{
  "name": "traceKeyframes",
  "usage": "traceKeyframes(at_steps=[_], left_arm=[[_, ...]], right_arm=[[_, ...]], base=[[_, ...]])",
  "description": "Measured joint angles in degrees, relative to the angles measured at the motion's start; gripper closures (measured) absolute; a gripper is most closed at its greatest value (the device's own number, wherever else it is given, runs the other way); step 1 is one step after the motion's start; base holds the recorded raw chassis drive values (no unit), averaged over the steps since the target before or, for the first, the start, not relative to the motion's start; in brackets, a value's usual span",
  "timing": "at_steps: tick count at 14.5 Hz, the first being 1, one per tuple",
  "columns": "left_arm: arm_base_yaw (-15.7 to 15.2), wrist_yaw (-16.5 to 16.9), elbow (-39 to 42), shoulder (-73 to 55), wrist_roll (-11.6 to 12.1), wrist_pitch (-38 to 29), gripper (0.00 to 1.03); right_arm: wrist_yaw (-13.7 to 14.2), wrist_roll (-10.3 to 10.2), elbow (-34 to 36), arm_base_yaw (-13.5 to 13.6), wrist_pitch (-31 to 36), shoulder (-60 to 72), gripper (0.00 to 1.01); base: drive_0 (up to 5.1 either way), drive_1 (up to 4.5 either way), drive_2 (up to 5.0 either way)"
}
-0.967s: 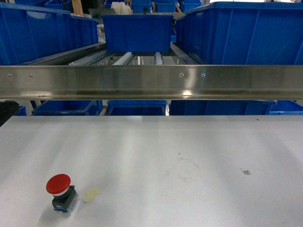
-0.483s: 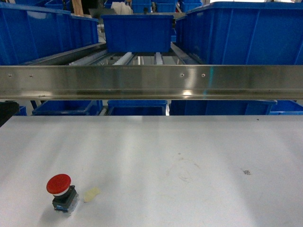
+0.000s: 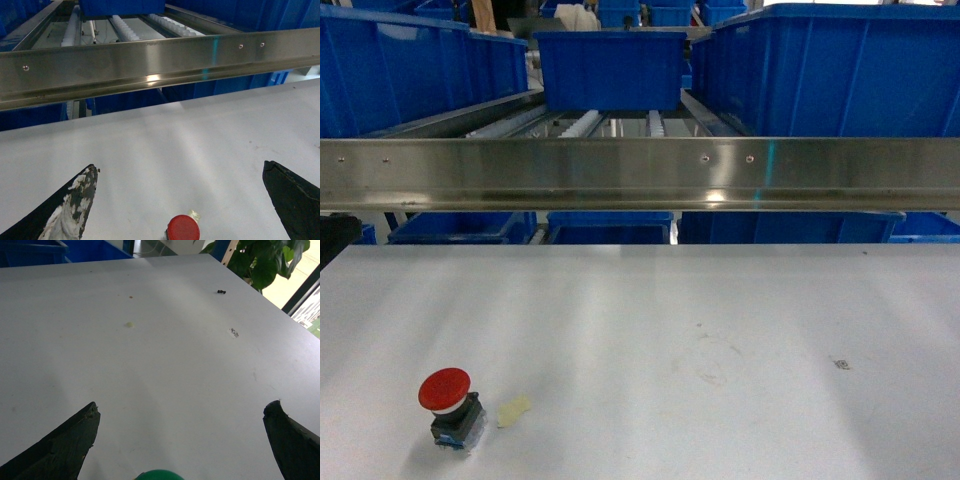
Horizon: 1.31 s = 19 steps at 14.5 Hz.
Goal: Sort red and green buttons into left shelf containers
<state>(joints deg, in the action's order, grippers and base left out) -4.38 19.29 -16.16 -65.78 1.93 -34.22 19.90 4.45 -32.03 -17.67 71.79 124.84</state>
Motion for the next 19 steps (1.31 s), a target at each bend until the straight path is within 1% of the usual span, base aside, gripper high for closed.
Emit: traceKeyframes(at_steps=[6, 8, 10, 13, 15, 16, 17, 18, 19], left_arm=[[0.00, -0.02, 0.00, 0.00, 0.00, -0.02, 0.05], [0.00, -0.02, 0.00, 0.00, 0.00, -0.02, 0.05], [0.00, -0.02, 0.00, 0.00, 0.00, -0.02, 0.05], [0.00, -0.02, 0.00, 0.00, 0.00, -0.02, 0.05], [0.00, -0.02, 0.00, -0.02, 0.00, -0.02, 0.05], [0.00, -0.02, 0.00, 0.00, 0.00, 0.00, 0.05], [0.00, -0.02, 0.00, 0.00, 0.00, -0.02, 0.05], [0.00, 0.00, 0.00, 0.00, 0.00, 0.00, 0.05], [0.00, -0.02, 0.00, -0.02, 0.00, 0.00, 0.05]], right_arm=[[0.52, -0.09, -2.32, -0.09, 0.70, 4.59, 0.03], [0.90, -0.11, -4.07, -0.42, 0.26, 6.12, 0.03], [0.85, -0.17, -4.39, -0.81, -0.22, 7.08, 0.03], [0.70, -0.61, -6.19, -1.97, -0.28, 8.66, 0.03], [0.68, -0.61, -6.08, -1.97, -0.13, 9.07, 0.03], [-0.04, -0.31, -5.40, -1.84, 1.18, 9.05, 0.03], [-0.42, -0.09, -4.76, -1.84, 1.01, 8.96, 0.03], [-0.46, -0.02, -4.61, -1.84, 0.90, 8.96, 0.07], [-0.46, 0.09, -4.61, -1.84, 1.07, 8.94, 0.20]], base=[[0.0, 0.00, 0.0], [0.0, 0.00, 0.0], [0.0, 0.00, 0.0], [0.0, 0.00, 0.0], [0.0, 0.00, 0.0], [0.0, 0.00, 0.0], [0.0, 0.00, 0.0], [0.0, 0.00, 0.0], [0.0, 0.00, 0.0]])
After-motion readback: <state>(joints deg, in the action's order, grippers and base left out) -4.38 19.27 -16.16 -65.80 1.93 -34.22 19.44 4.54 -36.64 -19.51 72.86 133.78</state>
